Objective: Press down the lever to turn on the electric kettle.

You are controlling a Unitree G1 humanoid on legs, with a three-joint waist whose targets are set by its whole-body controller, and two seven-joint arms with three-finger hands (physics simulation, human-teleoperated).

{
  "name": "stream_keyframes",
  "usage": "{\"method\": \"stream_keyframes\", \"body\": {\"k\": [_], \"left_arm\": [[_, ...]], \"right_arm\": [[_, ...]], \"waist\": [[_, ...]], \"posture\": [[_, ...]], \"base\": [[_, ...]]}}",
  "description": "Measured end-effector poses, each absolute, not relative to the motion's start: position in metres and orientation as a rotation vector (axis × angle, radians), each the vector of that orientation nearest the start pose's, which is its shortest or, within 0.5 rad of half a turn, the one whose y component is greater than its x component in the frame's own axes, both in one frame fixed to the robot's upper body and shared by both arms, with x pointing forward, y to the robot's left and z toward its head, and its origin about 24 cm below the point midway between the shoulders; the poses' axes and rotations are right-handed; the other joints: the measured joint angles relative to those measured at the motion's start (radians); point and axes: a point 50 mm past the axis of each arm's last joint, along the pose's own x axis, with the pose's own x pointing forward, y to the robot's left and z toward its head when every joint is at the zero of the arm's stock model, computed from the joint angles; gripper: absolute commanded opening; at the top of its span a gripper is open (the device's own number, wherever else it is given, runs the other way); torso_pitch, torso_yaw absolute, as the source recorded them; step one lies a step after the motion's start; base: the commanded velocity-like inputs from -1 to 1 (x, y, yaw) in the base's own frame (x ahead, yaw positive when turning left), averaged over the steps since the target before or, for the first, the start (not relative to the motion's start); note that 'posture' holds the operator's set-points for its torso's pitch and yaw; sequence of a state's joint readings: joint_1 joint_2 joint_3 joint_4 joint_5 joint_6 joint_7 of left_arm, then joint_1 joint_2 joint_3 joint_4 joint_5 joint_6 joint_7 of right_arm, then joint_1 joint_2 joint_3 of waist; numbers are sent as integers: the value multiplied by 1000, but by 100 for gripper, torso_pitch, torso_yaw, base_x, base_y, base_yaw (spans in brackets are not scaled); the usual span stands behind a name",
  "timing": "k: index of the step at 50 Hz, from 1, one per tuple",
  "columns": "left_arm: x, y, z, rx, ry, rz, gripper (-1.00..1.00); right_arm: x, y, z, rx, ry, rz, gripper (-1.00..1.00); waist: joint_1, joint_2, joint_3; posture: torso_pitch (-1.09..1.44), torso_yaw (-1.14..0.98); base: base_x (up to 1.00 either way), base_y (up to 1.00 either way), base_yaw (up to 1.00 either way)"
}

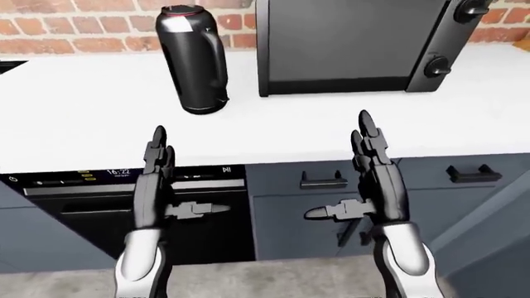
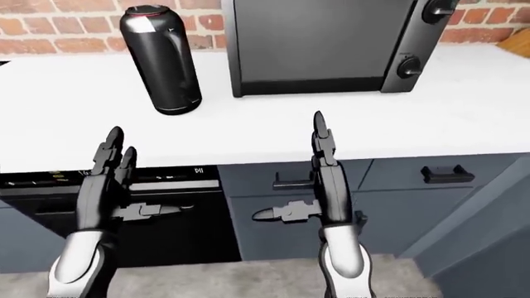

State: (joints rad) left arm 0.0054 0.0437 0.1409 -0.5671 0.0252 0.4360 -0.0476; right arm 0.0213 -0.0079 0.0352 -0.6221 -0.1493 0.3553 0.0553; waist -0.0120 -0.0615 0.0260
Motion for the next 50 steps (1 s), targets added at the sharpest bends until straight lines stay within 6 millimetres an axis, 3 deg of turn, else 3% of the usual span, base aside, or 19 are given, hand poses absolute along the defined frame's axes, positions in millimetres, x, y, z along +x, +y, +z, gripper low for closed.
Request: {"method": "stream_keyframes", "body": {"k": [2, 7, 11, 12, 13, 17, 28, 30, 32, 34, 37, 39, 40, 42, 44, 48, 50], "left_arm": [[234, 186, 130, 80, -126, 107, 100], [232, 187, 137, 85, -164, 115, 100], [232, 185, 137, 82, -165, 107, 100], [232, 186, 137, 83, -164, 109, 100], [232, 188, 137, 88, -163, 115, 100], [230, 195, 130, 94, -126, 153, 100], [230, 191, 137, 93, -163, 136, 100], [231, 188, 134, 83, -151, 121, 100], [232, 186, 130, 79, -129, 109, 100], [232, 186, 131, 80, -132, 110, 100], [231, 187, 140, 86, -177, 113, 100], [230, 187, 143, 91, -197, 117, 100], [231, 190, 141, 98, -184, 128, 100], [231, 194, 131, 94, -129, 147, 100], [231, 195, 128, 94, -107, 152, 100], [231, 192, 138, 97, -158, 143, 100], [230, 191, 142, 98, -180, 139, 100]], "right_arm": [[228, -145, 144, -144, -242, 15, 100], [227, -143, 148, -145, -263, 22, 100], [227, -144, 147, -148, -257, 20, 100], [227, -143, 148, -147, -261, 22, 100], [227, -141, 149, -141, -266, 28, 100], [227, -135, 144, -133, -242, 66, 100], [227, -137, 150, -140, -275, 52, 100], [227, -141, 147, -148, -256, 38, 100], [228, -143, 142, -150, -227, 26, 100], [228, -143, 143, -151, -231, 26, 100], [226, -141, 151, -148, -274, 31, 100], [226, -140, 154, -142, -294, 38, 100], [227, -137, 151, -131, -282, 53, 100], [228, -134, 143, -127, -239, 75, 100], [228, -135, 142, -129, -227, 75, 100], [227, -137, 150, -133, -271, 58, 100], [226, -136, 153, -132, -290, 59, 100]], "waist": [[-4, 8, -4], [-5, 61, 2], [-10, 115, 2], [-9, 138, -2], [-4, 145, -8], [12, 120, 4], [11, 10, 4], [-3, 34, 11], [-5, 18, 1], [-4, 21, -7], [-14, 68, 5], [-20, 108, -1], [-12, 96, 7], [7, 98, 21], [17, 90, 21], [23, 47, 19], [24, 14, 13]], "posture": [[0, 0], [0, 0], [0, 0], [0, 0], [0, 0], [0, 0], [0, 0], [0, 0], [0, 0], [0, 0], [0, 0], [0, 0], [0, 0], [0, 0], [0, 0], [0, 0], [0, 0]], "base": [[1, 34, 0], [0, 34, 0], [0, 34, 0], [1, 34, 0], [1, 34, 0], [0, 34, 0], [0, 34, 0], [0, 34, 0], [0, 34, 0], [0, 27, 0], [0, 1, 0], [4, 0, 0], [13, 0, 0], [15, 0, 0], [15, 0, 0], [16, 0, 0], [15, 0, 0]]}}
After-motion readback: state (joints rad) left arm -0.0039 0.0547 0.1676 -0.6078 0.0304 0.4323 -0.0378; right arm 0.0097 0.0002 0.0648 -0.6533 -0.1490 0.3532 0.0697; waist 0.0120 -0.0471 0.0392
